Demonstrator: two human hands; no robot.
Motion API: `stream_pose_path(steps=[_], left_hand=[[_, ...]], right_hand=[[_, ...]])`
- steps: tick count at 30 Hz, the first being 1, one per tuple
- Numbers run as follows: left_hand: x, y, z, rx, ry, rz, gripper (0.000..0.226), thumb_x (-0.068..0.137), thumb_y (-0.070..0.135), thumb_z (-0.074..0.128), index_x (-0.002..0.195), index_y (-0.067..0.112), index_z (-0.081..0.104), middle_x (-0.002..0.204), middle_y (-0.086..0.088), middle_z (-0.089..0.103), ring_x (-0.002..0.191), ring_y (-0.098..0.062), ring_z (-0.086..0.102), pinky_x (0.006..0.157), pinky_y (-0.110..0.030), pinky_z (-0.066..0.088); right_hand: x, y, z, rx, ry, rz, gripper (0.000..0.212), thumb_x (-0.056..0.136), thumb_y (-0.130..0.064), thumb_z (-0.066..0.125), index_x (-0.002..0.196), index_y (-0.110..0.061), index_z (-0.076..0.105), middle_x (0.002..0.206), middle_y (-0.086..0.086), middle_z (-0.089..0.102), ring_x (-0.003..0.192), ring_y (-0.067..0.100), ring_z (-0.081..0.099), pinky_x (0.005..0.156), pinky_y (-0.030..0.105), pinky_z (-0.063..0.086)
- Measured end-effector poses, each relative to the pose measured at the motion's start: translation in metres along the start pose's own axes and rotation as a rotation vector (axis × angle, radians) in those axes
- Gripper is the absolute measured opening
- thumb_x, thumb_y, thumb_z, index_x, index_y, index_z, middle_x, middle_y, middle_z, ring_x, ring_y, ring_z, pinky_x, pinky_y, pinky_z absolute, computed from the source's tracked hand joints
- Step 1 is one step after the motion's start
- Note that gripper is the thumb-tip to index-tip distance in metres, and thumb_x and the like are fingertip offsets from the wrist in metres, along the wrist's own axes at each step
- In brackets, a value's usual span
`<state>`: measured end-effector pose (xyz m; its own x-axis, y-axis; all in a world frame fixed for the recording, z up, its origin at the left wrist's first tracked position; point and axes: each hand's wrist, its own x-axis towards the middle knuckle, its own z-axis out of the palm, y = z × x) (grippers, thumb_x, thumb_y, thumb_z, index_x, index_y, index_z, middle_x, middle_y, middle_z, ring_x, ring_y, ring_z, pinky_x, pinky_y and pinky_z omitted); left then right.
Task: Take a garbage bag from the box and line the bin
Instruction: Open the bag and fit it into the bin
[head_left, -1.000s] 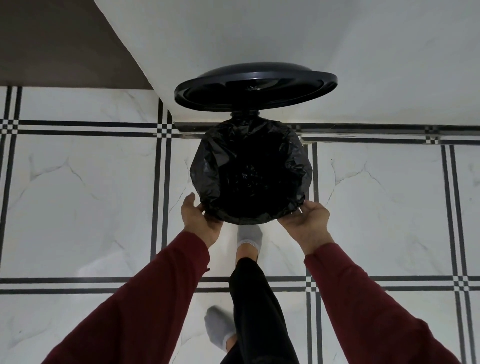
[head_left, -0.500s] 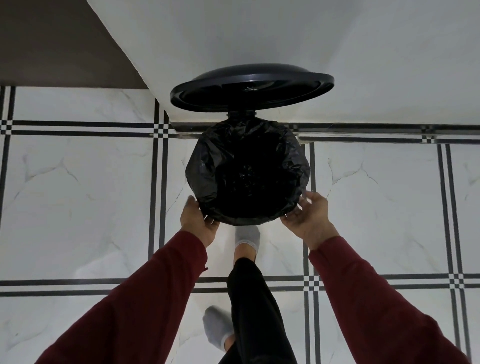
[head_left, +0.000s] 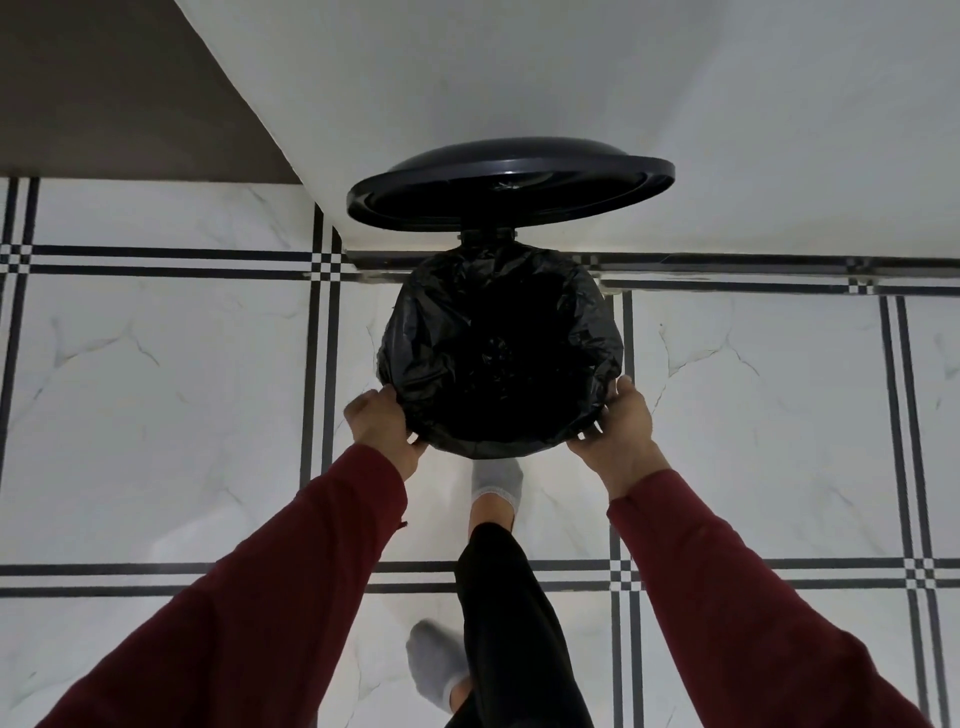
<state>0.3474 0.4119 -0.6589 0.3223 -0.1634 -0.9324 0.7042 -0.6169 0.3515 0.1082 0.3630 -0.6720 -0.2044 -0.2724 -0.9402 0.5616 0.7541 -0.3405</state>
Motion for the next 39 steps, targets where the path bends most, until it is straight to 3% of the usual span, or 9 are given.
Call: stream_pose_path(steps=[4, 10, 13, 19, 24, 27, 34, 38, 39], left_hand=[[-0.007, 0.003, 0.003, 0.025, 0.044, 0.086, 0.027, 0.098, 0.013, 0.047, 0.117, 0.019, 0.066, 0.106, -0.005, 0.072, 0.099, -0.024, 0.067, 0.066, -0.036, 0.055], [-0.018, 0.009, 0.018, -0.047, 0.010, 0.065, 0.037, 0.095, 0.045, 0.058, 0.113, 0.016, 0.070, 0.107, -0.006, 0.076, 0.094, -0.025, 0.071, 0.075, -0.039, 0.059], [0.004, 0.009, 0.019, -0.050, -0.010, 0.061, 0.049, 0.082, 0.058, 0.062, 0.113, 0.022, 0.072, 0.110, -0.007, 0.077, 0.099, -0.033, 0.073, 0.092, -0.053, 0.058], [0.136, -0.025, 0.001, -0.021, 0.070, -0.009, 0.078, 0.050, 0.087, 0.066, 0.110, 0.038, 0.070, 0.124, -0.005, 0.070, 0.107, -0.036, 0.069, 0.087, -0.058, 0.055], [0.000, 0.009, 0.032, -0.085, 0.089, 0.013, 0.071, 0.072, 0.065, 0.053, 0.128, 0.022, 0.063, 0.118, -0.008, 0.071, 0.101, -0.036, 0.069, 0.094, -0.054, 0.055], [-0.007, 0.013, 0.033, -0.108, 0.037, 0.032, 0.053, 0.088, 0.052, 0.050, 0.125, 0.019, 0.068, 0.117, -0.008, 0.073, 0.102, -0.033, 0.070, 0.097, -0.050, 0.055], [-0.003, 0.013, 0.020, -0.188, -0.101, -0.069, 0.052, 0.087, 0.055, 0.051, 0.113, 0.016, 0.074, 0.119, -0.014, 0.074, 0.113, -0.036, 0.067, 0.104, -0.055, 0.049], [-0.022, 0.013, 0.019, -0.060, -0.035, -0.028, 0.046, 0.098, 0.054, 0.042, 0.110, 0.014, 0.063, 0.095, -0.004, 0.065, 0.090, -0.023, 0.062, 0.083, -0.042, 0.050], [-0.022, 0.012, 0.018, -0.050, -0.031, -0.043, 0.049, 0.097, 0.057, 0.040, 0.111, 0.015, 0.061, 0.093, -0.002, 0.061, 0.090, -0.021, 0.058, 0.090, -0.044, 0.047]], right_hand=[[0.001, -0.003, 0.004, -0.105, 0.022, -0.033, 0.023, 0.095, -0.027, 0.058, 0.112, -0.020, 0.073, 0.102, 0.000, 0.076, 0.104, 0.021, 0.071, 0.083, 0.039, 0.058], [0.014, -0.003, 0.010, 0.043, -0.186, 0.034, 0.067, 0.090, -0.067, 0.045, 0.130, -0.019, 0.071, 0.129, 0.012, 0.072, 0.123, 0.035, 0.065, 0.110, 0.053, 0.047], [0.021, -0.005, 0.019, 0.004, -0.163, 0.031, 0.063, 0.085, -0.063, 0.055, 0.130, -0.022, 0.071, 0.134, 0.011, 0.069, 0.123, 0.037, 0.065, 0.109, 0.055, 0.048], [0.013, -0.010, 0.018, -0.111, -0.004, -0.008, 0.045, 0.085, -0.047, 0.062, 0.117, -0.018, 0.077, 0.117, 0.009, 0.077, 0.108, 0.032, 0.074, 0.098, 0.050, 0.057], [0.003, -0.012, 0.027, -0.178, 0.095, -0.135, 0.024, 0.097, -0.028, 0.053, 0.110, -0.012, 0.066, 0.090, 0.002, 0.065, 0.076, 0.016, 0.064, 0.066, 0.031, 0.055], [-0.002, -0.010, 0.039, -0.232, 0.146, -0.174, 0.043, 0.105, -0.034, 0.042, 0.140, -0.012, 0.054, 0.087, -0.004, 0.053, 0.078, 0.016, 0.056, 0.081, 0.037, 0.051], [0.000, -0.019, 0.042, -0.113, 0.178, -0.031, 0.047, 0.094, -0.037, 0.041, 0.124, -0.016, 0.071, 0.124, 0.006, 0.074, 0.114, 0.029, 0.069, 0.084, 0.033, 0.055], [-0.019, -0.021, 0.025, -0.047, 0.143, 0.018, 0.043, 0.099, -0.047, 0.038, 0.102, -0.016, 0.068, 0.098, -0.002, 0.071, 0.083, 0.017, 0.063, 0.067, 0.033, 0.040], [-0.020, -0.019, 0.020, -0.035, 0.156, 0.019, 0.042, 0.100, -0.047, 0.039, 0.106, -0.017, 0.066, 0.101, -0.002, 0.069, 0.078, 0.015, 0.060, 0.067, 0.033, 0.038]])
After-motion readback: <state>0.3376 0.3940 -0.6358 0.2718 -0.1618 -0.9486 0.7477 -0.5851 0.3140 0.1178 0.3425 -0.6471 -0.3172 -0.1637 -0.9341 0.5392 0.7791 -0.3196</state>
